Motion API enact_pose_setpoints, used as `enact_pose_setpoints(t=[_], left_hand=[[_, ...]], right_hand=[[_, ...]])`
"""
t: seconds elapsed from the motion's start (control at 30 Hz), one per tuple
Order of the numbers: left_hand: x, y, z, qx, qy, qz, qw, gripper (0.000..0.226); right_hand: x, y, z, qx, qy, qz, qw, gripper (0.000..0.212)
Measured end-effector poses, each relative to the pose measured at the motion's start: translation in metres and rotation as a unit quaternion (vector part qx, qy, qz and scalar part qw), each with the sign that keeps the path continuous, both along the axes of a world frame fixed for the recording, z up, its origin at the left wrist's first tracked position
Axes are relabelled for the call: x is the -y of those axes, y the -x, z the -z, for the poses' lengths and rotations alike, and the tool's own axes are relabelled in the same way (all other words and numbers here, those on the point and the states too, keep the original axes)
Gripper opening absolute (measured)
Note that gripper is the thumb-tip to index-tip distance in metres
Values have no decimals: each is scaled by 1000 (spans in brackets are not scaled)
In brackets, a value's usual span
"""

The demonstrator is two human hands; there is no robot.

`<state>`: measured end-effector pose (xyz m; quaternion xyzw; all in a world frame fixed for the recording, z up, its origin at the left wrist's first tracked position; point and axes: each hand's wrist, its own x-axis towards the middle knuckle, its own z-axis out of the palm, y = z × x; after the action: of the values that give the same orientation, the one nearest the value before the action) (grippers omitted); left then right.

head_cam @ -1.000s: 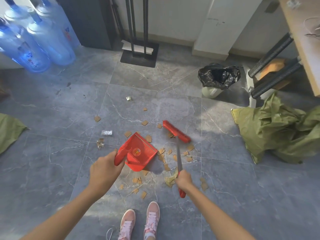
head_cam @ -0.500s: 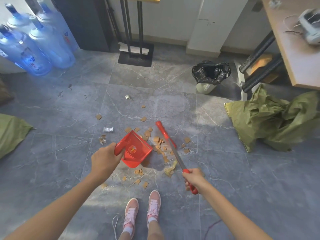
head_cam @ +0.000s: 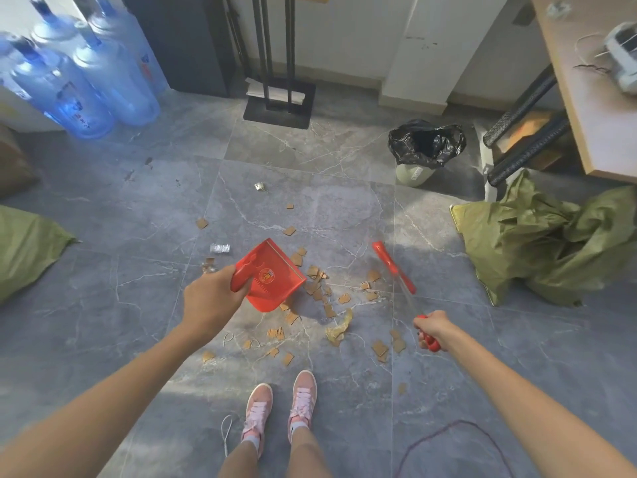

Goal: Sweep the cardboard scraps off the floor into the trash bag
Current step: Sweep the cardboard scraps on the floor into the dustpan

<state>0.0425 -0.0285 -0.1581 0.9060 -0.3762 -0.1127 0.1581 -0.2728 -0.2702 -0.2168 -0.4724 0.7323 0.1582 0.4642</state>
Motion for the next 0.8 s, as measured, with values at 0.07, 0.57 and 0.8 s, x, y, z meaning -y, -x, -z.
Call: enact_pose_setpoints(t=[0.07,0.57,0.8], left_hand=[[-3,-1,3,5,4,-5,1000,36],[-49,-36,5,-12,-16,30,999,41],[-68,-55,2,-30,-10,35,999,42]], right_hand=[[-6,-3,9,-6,-14,7,1000,27],[-119,-77,16,88,-65,131,985,24],[-138,-98,-1,138,-66,200,968,24]])
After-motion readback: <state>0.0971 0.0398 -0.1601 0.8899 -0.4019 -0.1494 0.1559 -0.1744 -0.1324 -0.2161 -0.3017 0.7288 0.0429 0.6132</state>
